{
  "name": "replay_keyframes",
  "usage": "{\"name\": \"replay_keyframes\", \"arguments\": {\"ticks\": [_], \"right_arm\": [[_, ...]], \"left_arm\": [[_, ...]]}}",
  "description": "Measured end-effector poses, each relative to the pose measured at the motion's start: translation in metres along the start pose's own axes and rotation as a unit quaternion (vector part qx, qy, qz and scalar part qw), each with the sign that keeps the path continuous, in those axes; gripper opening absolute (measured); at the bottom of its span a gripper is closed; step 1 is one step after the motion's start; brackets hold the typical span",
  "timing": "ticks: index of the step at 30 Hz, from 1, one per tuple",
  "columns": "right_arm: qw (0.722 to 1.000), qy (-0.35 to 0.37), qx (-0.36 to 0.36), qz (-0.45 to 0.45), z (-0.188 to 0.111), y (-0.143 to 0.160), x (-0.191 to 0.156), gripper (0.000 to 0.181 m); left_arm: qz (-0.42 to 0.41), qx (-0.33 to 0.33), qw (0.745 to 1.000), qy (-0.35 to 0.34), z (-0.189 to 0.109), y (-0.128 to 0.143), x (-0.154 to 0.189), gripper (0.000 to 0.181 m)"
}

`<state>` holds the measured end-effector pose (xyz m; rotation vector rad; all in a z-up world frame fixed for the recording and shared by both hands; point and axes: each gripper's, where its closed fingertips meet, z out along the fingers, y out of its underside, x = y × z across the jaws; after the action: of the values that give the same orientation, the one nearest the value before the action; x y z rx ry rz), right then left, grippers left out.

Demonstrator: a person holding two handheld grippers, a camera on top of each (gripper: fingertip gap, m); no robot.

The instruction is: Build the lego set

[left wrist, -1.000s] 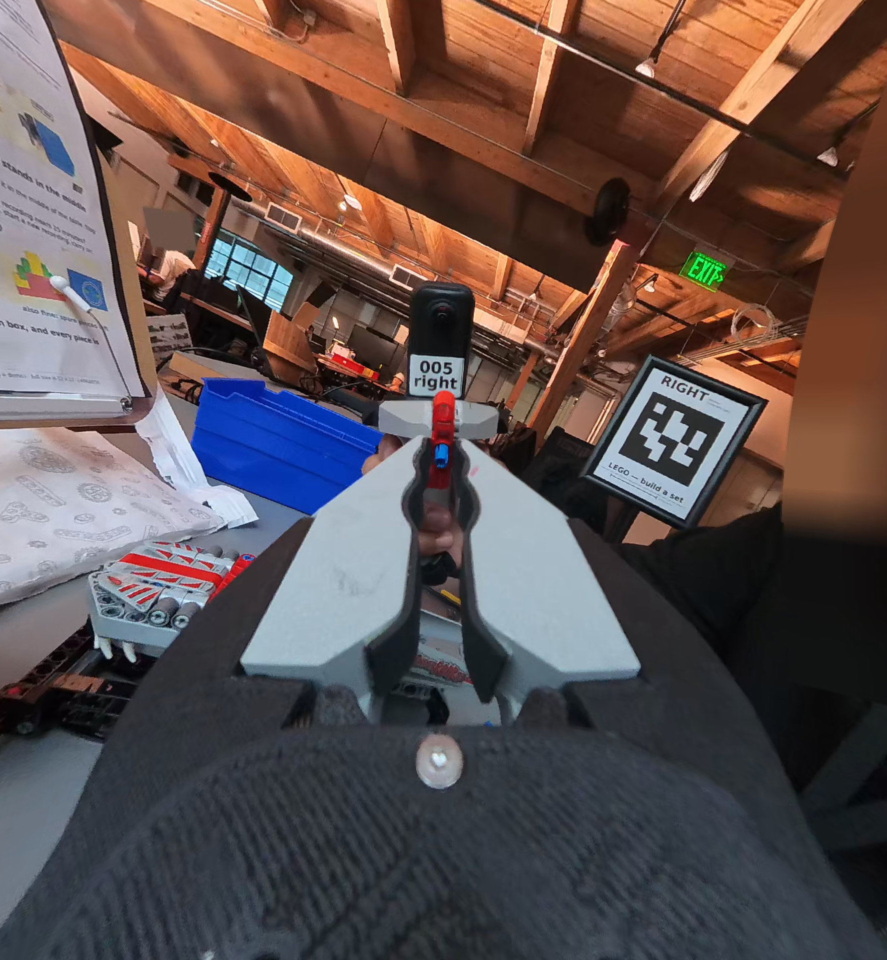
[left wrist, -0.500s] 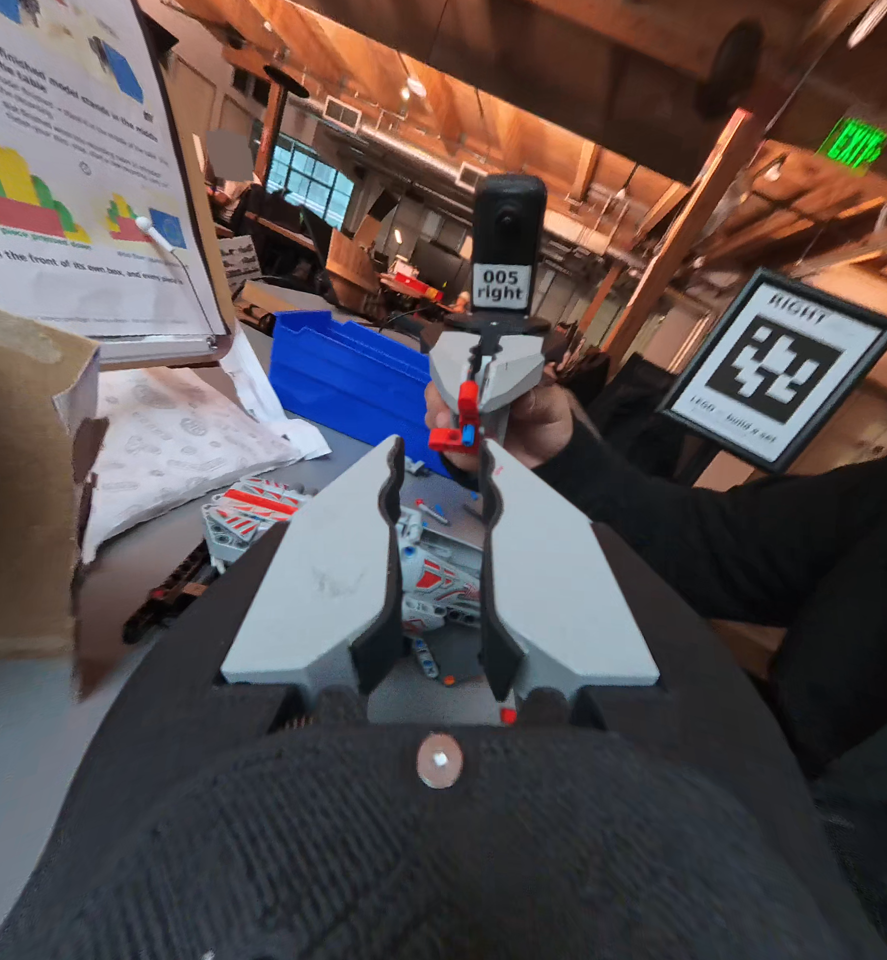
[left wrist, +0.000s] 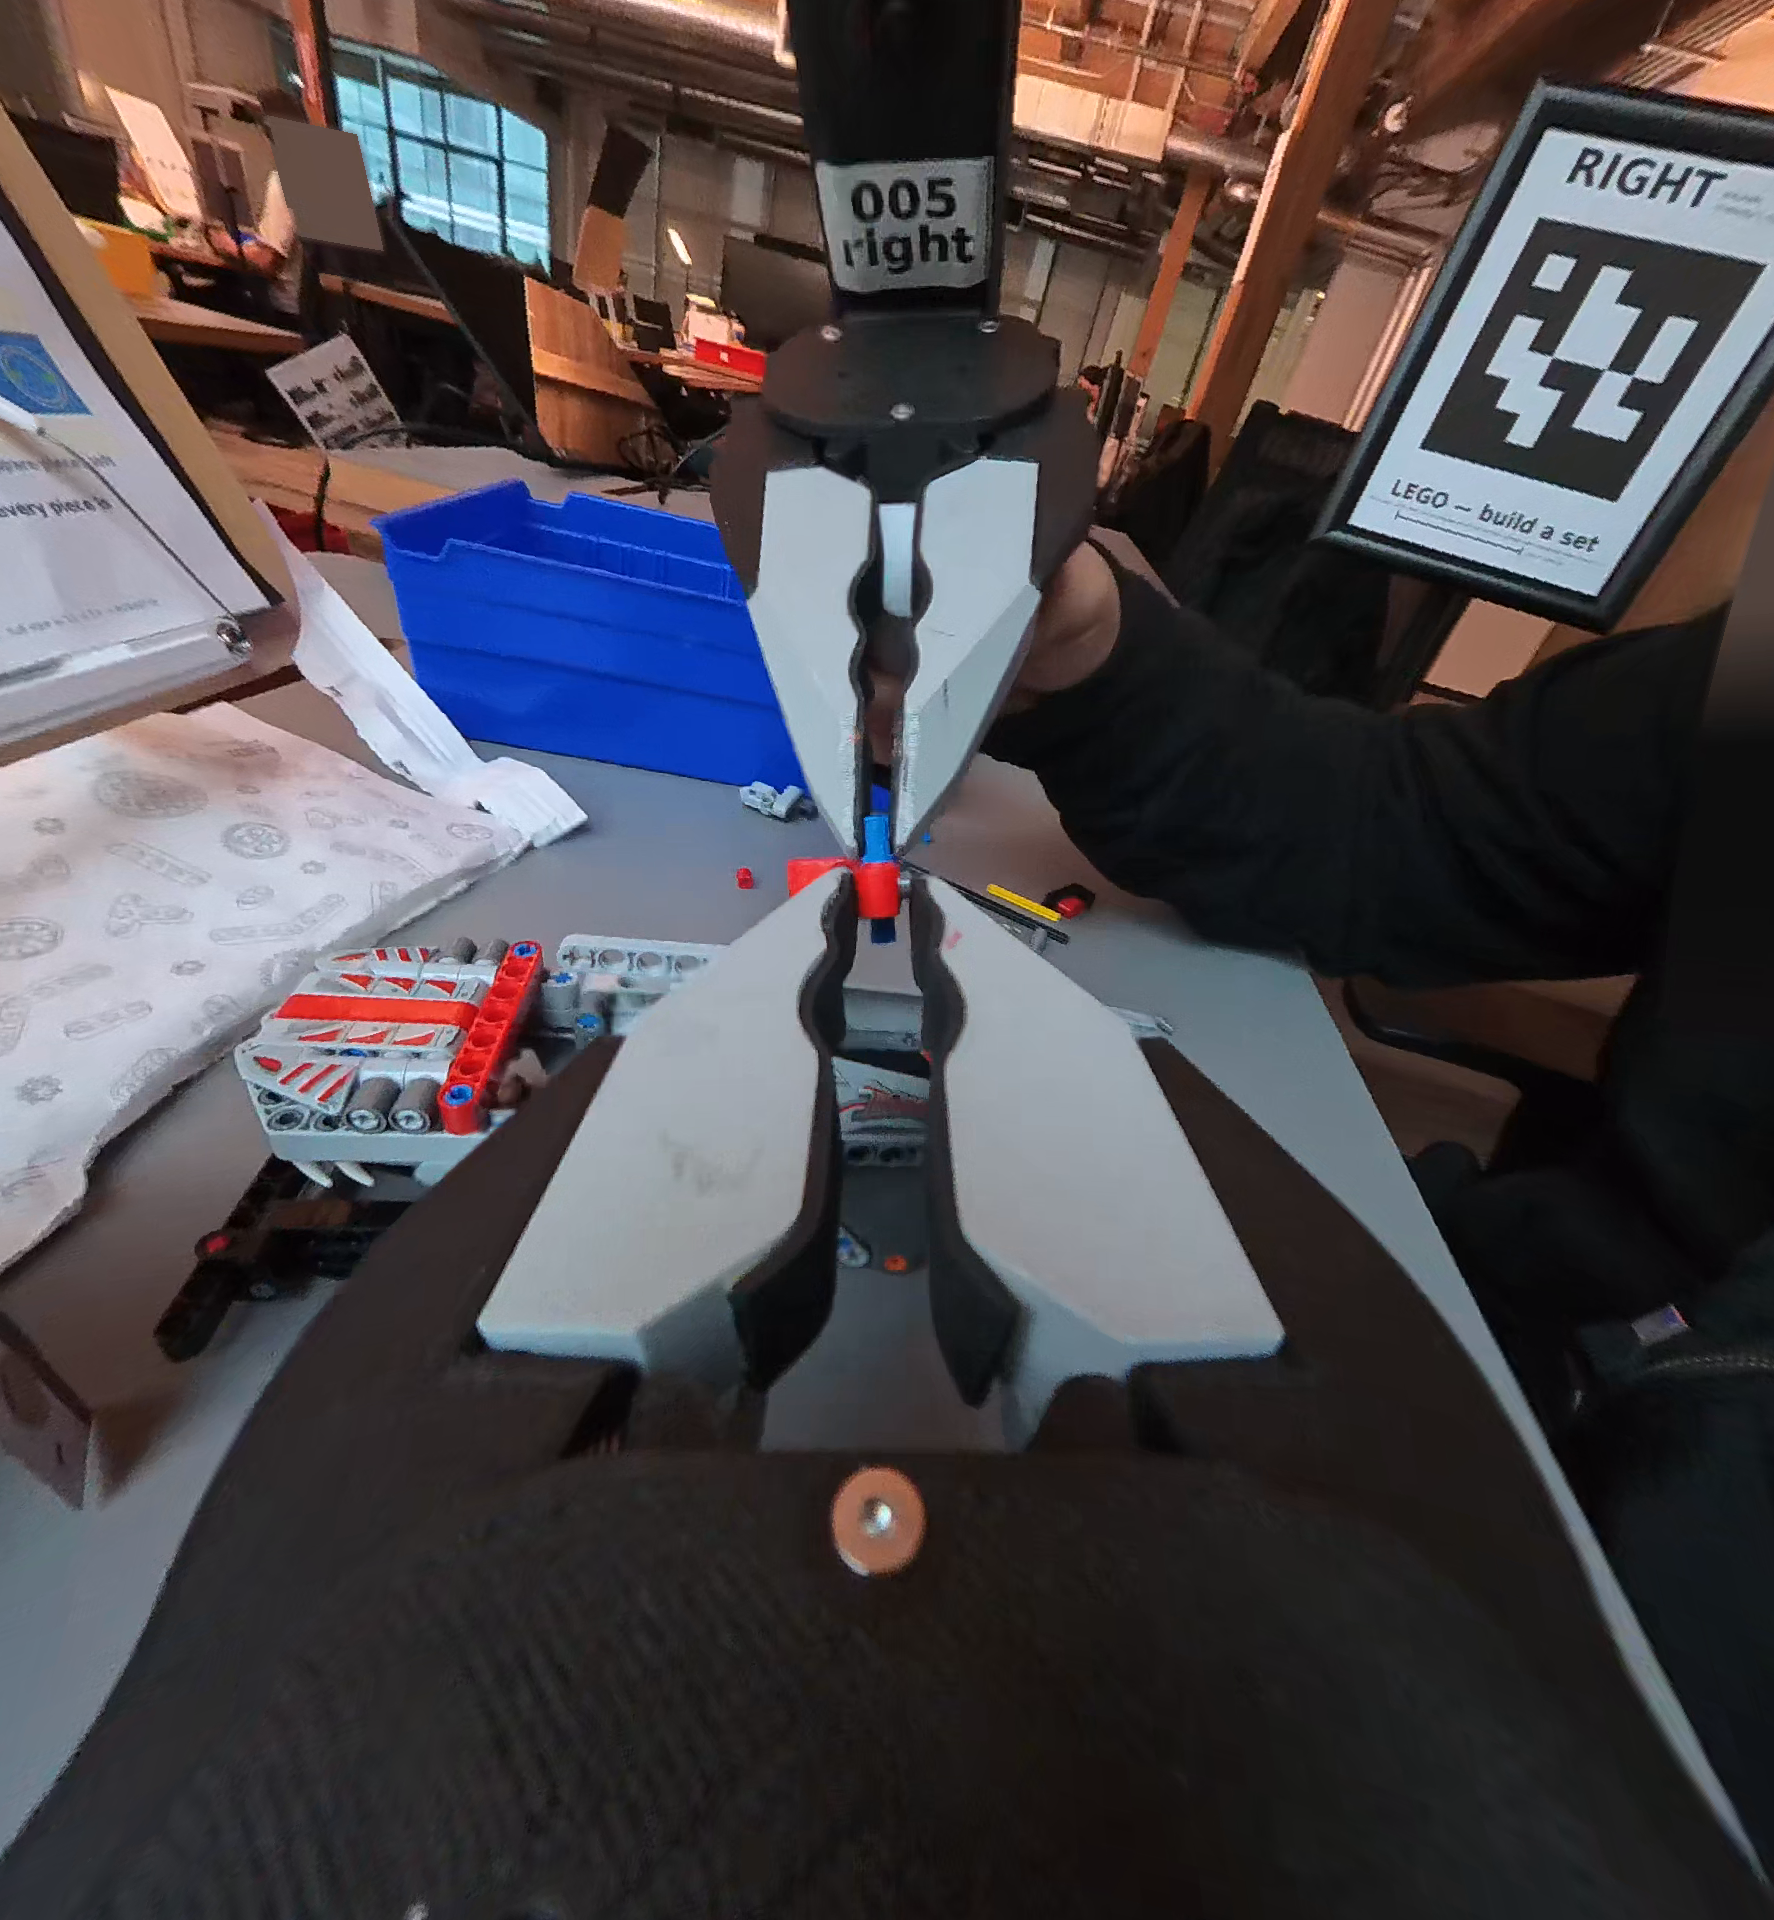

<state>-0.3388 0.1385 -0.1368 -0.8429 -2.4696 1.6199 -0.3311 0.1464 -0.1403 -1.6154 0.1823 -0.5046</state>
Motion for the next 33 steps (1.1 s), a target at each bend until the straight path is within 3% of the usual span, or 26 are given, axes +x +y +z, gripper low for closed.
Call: {"name": "replay_keyframes", "arguments": {"ticks": [9, 14, 18, 24, 33], "right_arm": [[0.985, -0.052, 0.161, 0.033, -0.004, -0.038, -0.008, 0.004], [0.985, -0.025, 0.169, 0.021, -0.006, -0.04, -0.003, 0.001], [0.985, -0.014, 0.173, 0.009, -0.013, -0.043, -0.002, 0.003], [0.985, -0.005, 0.17, 0.004, -0.018, -0.043, 0.001, 0.006], [0.984, 0.029, 0.175, 0.007, -0.009, -0.041, 0.008, 0.007]], "left_arm": [[0.032, 0.099, 0.994, -0.024, -0.006, -0.032, 0.003, 0.008], [0.053, 0.108, 0.991, -0.057, -0.003, -0.035, 0.0, 0.008], [0.028, 0.14, 0.989, -0.05, -0.009, -0.044, 0.0, 0.008], [0.011, 0.138, 0.989, -0.055, -0.008, -0.042, -0.005, 0.008], [0.003, 0.143, 0.987, -0.071, -0.008, -0.042, -0.01, 0.008]]}}
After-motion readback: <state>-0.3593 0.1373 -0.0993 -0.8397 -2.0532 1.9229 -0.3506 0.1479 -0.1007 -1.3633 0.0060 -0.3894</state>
